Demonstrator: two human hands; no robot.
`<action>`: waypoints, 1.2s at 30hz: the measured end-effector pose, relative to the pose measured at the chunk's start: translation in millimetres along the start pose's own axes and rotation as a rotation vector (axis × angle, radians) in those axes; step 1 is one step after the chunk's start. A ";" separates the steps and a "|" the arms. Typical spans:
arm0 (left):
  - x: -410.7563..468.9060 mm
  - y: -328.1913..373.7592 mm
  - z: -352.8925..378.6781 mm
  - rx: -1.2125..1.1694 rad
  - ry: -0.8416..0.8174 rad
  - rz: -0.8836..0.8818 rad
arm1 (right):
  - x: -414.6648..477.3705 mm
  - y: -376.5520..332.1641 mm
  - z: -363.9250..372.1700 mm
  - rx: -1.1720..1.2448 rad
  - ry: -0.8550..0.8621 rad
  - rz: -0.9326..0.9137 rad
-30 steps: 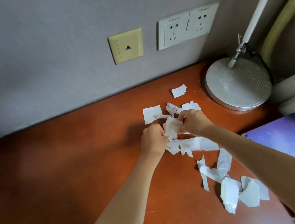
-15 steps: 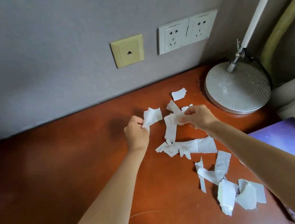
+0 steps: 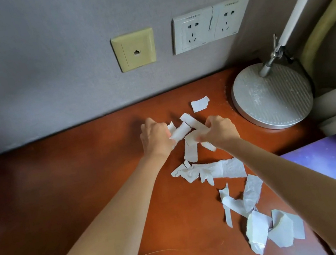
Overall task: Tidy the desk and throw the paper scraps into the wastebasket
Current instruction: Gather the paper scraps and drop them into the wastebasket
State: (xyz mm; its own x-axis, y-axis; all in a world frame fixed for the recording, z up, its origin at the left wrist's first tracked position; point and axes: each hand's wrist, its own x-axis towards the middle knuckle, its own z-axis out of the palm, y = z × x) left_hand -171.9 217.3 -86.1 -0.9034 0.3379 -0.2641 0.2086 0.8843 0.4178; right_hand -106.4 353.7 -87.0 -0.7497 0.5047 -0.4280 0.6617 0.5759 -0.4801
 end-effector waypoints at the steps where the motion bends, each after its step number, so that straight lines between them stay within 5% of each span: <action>1: -1.4 -1.2 -0.4 -0.035 -0.004 -0.008 | 0.4 0.5 1.9 0.008 0.000 0.003; 11: -32.6 -8.1 -4.2 -0.354 0.117 -0.167 | -13.4 8.3 -11.6 0.212 -0.015 -0.073; 16: -41.7 12.9 -2.3 -0.487 -0.070 -0.107 | -22.2 26.6 -30.8 0.510 -0.030 0.163; 19: -41.6 29.0 5.6 -0.426 -0.168 -0.107 | -29.6 43.2 -28.6 0.371 -0.236 0.199; 24: -45.1 38.9 21.3 -0.248 -0.139 -0.173 | -27.6 55.0 -15.5 -0.004 -0.066 0.125; 30: -50.4 45.2 27.9 -0.110 -0.009 -0.156 | -16.9 45.6 -4.3 0.104 0.041 0.140; 36: -53.1 27.5 22.1 -0.251 0.147 -0.216 | -22.0 42.8 -0.1 0.149 0.064 0.097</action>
State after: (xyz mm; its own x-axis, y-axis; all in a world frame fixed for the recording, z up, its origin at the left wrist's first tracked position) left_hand -109.9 230.8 -79.8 -0.9647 0.0852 -0.2493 -0.0755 0.8172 0.5713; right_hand -61.6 367.3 -98.1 -0.6780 0.5959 -0.4303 0.7206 0.4233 -0.5491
